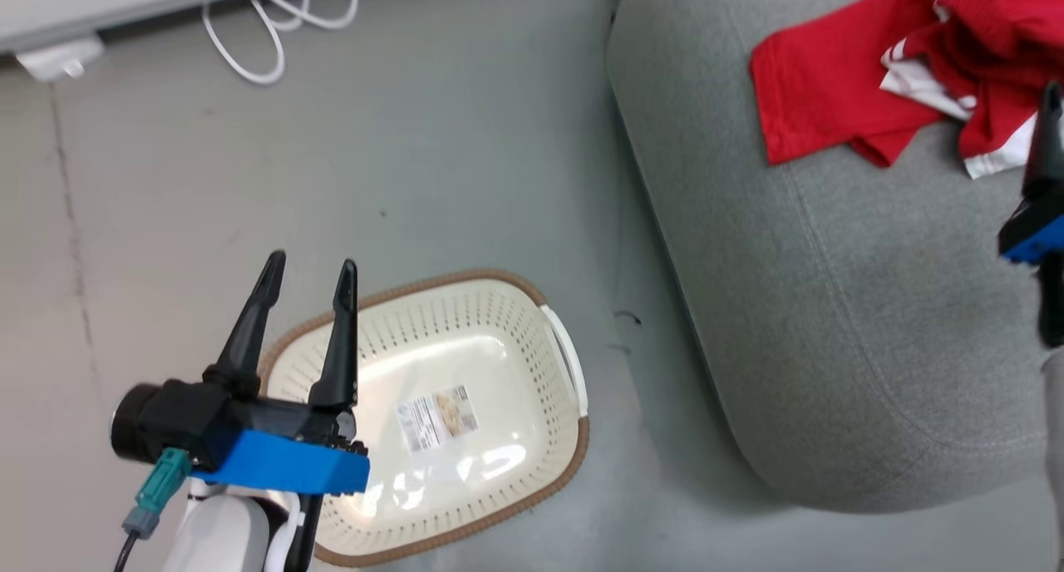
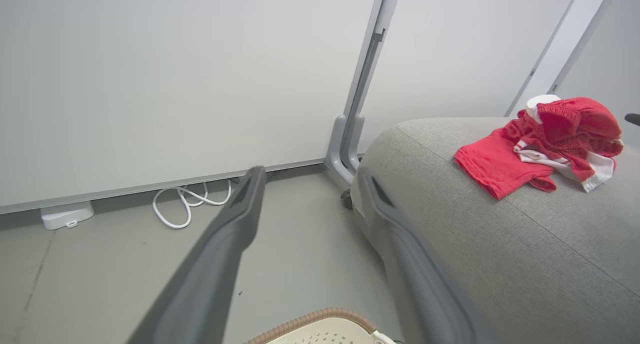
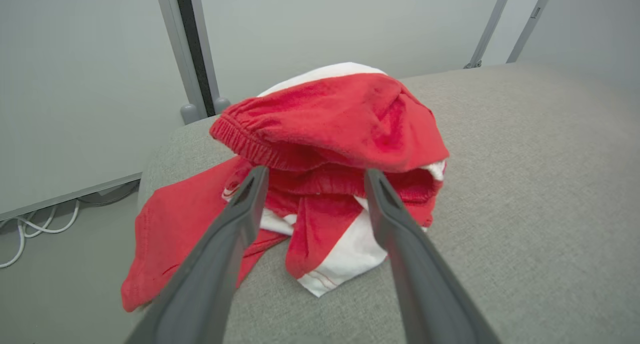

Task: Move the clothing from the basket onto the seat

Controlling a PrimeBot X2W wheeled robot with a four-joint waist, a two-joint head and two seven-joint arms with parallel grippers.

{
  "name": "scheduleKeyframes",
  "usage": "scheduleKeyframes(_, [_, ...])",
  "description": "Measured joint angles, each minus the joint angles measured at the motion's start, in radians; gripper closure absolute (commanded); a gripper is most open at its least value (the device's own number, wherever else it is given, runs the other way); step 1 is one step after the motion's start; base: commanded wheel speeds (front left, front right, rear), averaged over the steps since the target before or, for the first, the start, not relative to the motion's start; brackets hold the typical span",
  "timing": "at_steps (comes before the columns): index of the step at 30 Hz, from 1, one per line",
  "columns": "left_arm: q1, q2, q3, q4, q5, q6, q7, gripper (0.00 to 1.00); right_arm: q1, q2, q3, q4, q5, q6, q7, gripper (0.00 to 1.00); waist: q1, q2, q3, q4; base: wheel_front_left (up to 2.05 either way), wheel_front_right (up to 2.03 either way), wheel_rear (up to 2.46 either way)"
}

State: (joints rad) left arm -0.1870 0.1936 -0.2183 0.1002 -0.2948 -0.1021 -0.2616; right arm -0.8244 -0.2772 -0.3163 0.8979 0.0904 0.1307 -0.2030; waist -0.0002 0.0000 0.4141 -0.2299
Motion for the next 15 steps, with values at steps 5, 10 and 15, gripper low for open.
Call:
scheduleKeyframes(5, [0.046, -0.046, 0.046, 0.046, 0.012, -0.002, 0.0, 0.0, 0.134, 0.05, 0.037, -0.074, 0.008, 0.0, -0.01, 0.0, -0.0001, 0.0, -0.103, 0.022, 0.0, 0.0, 0.0])
scheduleKeyframes(10, [0.086, -0.075, 0.091, 0.078, 0.021, -0.007, 0.0, 0.0, 0.269, 0.087, 0.066, -0.198, 0.012, 0.0, -0.004, 0.0, -0.0001, 0.0, -0.191, 0.046, 0.0, 0.0, 0.0])
scheduleKeyframes(15, [0.111, -0.102, 0.12, 0.114, 0.024, -0.012, -0.001, 0.0, 0.394, 0.113, 0.11, -0.365, -0.013, 0.0, 0.036, 0.0, 0.0, 0.0001, -0.261, 0.072, 0.0, 0.0, 0.0])
